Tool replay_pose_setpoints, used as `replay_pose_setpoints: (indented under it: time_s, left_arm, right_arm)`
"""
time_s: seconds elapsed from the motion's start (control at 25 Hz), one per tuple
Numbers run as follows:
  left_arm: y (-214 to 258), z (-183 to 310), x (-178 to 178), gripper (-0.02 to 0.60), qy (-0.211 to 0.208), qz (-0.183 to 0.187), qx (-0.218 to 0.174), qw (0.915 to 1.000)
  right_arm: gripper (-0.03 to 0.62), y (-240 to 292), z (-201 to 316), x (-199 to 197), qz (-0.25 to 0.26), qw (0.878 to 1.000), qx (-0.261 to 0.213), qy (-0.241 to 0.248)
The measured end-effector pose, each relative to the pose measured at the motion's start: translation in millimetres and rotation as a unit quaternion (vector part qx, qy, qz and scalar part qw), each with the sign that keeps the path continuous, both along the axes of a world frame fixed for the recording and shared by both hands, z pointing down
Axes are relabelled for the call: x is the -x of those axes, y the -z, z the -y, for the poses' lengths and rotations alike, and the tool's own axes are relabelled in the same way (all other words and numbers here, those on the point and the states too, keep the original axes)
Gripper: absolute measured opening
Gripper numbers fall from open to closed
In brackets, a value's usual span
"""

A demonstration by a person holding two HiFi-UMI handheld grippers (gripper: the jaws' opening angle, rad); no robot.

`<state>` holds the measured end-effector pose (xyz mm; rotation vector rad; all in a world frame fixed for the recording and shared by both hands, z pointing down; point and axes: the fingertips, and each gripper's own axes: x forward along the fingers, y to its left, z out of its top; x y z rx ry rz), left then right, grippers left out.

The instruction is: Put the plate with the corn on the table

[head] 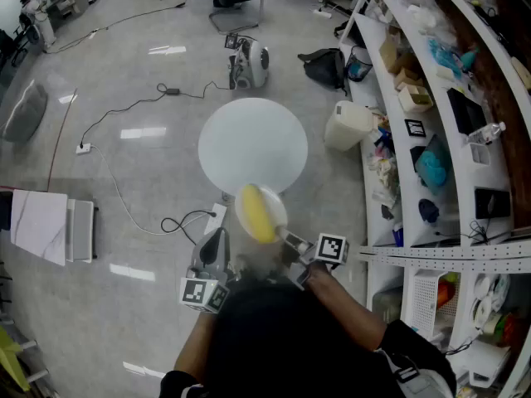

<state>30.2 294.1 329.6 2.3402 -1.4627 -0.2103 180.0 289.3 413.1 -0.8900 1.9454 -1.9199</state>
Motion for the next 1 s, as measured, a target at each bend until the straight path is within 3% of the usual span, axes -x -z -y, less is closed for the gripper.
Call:
replay_pose_setpoints:
  time_s: [0.16, 0.72, 1.0]
  left_arm:
    - [-1, -4, 0, 0.003, 0.004, -0.002, 0.001, 1.0000]
    - [-4, -23, -2, 0.003, 0.019, -0.007, 0.003, 0.9998]
    - [-1, -28, -8, 0.003, 0.035, -0.008, 0.006, 0.9993]
  right_arm:
    - [0.029, -9, -8, -5, -0.016, 1.000, 0.023, -0.003]
    - [0.035, -9, -23, -5, 0.000, 1.000, 0.022, 0.008]
    - [0.035, -16, -28, -17, -0.018, 0.999, 0.038, 0.013]
